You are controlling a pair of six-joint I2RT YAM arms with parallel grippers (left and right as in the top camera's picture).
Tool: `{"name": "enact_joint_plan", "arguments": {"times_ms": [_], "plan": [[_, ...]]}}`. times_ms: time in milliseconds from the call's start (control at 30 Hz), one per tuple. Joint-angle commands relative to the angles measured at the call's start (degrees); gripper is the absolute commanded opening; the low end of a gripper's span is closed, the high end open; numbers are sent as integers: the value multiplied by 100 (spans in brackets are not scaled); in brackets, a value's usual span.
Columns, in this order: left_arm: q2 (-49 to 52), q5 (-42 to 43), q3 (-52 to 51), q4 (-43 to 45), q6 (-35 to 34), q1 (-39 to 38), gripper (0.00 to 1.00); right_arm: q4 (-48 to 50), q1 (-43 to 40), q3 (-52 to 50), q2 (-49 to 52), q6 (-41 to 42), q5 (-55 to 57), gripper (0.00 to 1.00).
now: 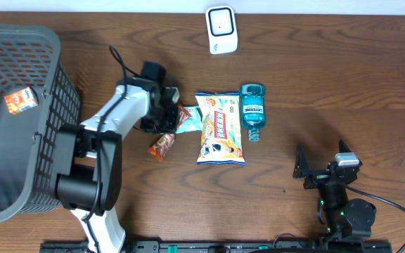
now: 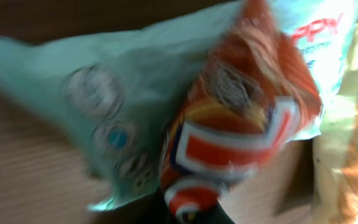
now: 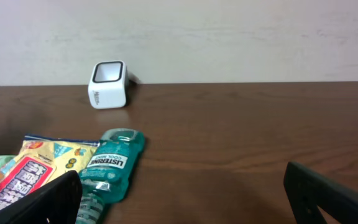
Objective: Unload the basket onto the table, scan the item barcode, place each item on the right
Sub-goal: 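Carry the orange packet to the table and drop it beside the wipes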
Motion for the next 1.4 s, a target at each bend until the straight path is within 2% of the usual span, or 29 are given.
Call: {"name": "enact_joint_plan", "arguments": {"times_ms": [0,100,200,300,367,433,500,1000,1367], "plan": [[160,-59,-219,258,-155,-136,8,-22,4,-4,-35,37,2,99],[170,-59,-409,546,-155,-221,8,-22,4,-4,-35,37,0,99],[170,-61,-507,656,-155,-264,17,-22,4,-4,-35,37,0,99],[170,-59,-553,678,-155,-269,38,-22,4,-4,-35,37,2,99],[170,-61,-588,732,-153,-269,73,-22,4,-4,-35,37,0,99],[170,-61,-625,782,-153,-269,86,-22,4,-4,-35,37,0,99],[170,-59,-664,824,-153,-269,93,-22,4,-4,-35,37,0,99],[22,-61,-656,787,-264,-267,96,-22,4,-4,-35,37,0,99],[-1716,-63,-505,723,-258,-267,96,-22,4,-4,-35,37,0,99]]}}
